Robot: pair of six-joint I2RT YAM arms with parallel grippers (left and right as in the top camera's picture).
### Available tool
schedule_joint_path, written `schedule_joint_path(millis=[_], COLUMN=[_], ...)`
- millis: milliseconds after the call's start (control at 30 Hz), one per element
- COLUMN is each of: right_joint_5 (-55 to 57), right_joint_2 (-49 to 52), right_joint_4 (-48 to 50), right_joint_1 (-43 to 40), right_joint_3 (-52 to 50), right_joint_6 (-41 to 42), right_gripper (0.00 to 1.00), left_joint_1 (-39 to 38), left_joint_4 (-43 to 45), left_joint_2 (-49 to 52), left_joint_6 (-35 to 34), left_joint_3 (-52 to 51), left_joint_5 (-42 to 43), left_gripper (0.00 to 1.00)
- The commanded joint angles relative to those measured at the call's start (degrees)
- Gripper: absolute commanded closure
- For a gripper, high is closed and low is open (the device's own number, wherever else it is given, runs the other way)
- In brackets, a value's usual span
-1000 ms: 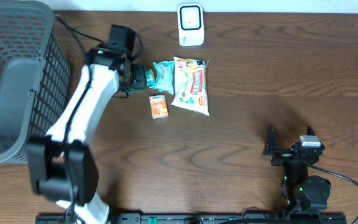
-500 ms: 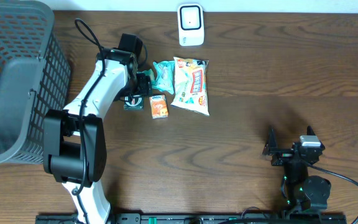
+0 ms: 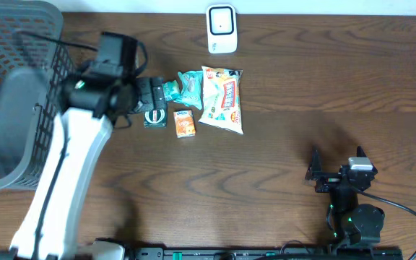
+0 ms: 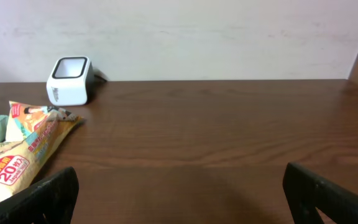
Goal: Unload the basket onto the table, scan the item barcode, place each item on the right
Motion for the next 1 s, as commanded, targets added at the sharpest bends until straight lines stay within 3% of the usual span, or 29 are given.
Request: schedule_joint_path(millis=[0,300,967], right_joint_5=[0.04,0.04,0.04], right_joint_2=[-0.31,-0.28,-0.28], right_joint_4=[-0.28,-0.28,-0.28], right_joint_1=[0.44,0.44,0.44], right_joint_3=[-0.07,-0.07,-0.07], right_joint_6=[-0.44,-0.42,-0.42], right_gripper=[0.01,0.01,0.01], left_joint_1=[-0.09,-0.09,-0.09], left_joint_4=[-2.51,-8.13,-8.61], left_joint_2=[-4.11,-11.28,-11.5], left_joint_6=[0.09,0.09,0.09], left_joint_3=[0.66,0.66,0.66], left_joint_5=[-0.7,-0.7,-0.7], left_gripper=[0.02,0.03,0.02])
